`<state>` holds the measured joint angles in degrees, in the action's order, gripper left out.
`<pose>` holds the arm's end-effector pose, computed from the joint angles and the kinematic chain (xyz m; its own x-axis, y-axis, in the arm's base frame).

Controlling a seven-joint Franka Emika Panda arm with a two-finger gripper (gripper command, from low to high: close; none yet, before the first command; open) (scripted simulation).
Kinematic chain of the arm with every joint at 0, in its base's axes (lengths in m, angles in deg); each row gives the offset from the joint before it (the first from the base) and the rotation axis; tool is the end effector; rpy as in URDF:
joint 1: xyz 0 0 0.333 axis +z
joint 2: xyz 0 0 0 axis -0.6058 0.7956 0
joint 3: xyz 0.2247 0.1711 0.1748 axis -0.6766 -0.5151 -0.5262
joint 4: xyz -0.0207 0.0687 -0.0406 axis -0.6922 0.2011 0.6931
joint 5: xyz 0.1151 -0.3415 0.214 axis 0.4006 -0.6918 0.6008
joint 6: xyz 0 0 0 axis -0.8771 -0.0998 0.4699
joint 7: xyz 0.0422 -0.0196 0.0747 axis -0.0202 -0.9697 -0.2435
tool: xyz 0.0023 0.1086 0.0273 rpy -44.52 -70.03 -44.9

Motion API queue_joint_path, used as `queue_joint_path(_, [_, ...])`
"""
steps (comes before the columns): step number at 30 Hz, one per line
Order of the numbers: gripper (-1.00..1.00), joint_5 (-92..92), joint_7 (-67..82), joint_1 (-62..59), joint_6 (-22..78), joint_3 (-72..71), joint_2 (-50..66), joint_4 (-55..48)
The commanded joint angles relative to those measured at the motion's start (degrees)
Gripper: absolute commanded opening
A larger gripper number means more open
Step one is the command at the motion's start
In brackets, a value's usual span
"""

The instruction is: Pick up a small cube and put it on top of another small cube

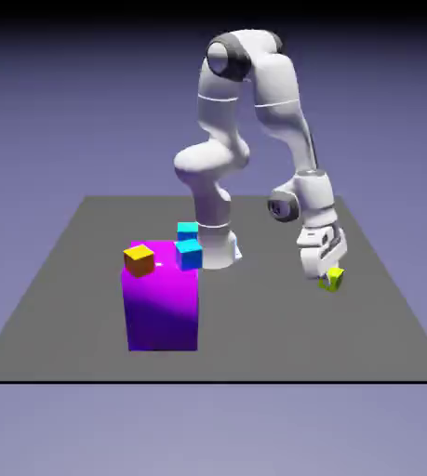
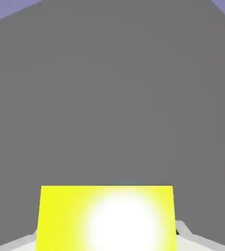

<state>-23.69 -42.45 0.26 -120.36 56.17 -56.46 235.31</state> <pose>0.3464 0.2505 0.2252 0.9525 0.1079 0.2847 0.1559 -0.9761 -0.1516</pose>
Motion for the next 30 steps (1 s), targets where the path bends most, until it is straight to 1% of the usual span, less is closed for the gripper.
queue_joint_path(1, [-1.00, -0.1, 2.0, -0.6, 2.5, 1.9, -1.5, -0.9])
queue_joint_path(20, [-1.00, -2.2, 38.9, -21.4, 49.8, 37.6, -29.9, -17.9])
queue_joint_path(22, [-1.00, -2.2, 39.6, -21.9, 50.8, 38.4, -30.4, -18.3])
queue_joint_path(26, [-1.00, 2.2, 43.5, -18.1, 40.9, 42.1, -24.0, -14.1])
queue_joint_path(27, [-1.00, 2.7, 44.0, -17.6, 39.7, 42.6, -23.2, -13.6])
queue_joint_path(28, [1.00, 2.7, 44.0, -17.6, 39.7, 42.6, -23.2, -13.6])
queue_joint_path(29, [1.00, 2.7, 44.0, -17.6, 39.7, 42.6, -23.2, -13.6])
queue_joint_path(30, [1.00, 1.6, 43.0, -18.6, 42.1, 41.6, -24.9, -14.7])
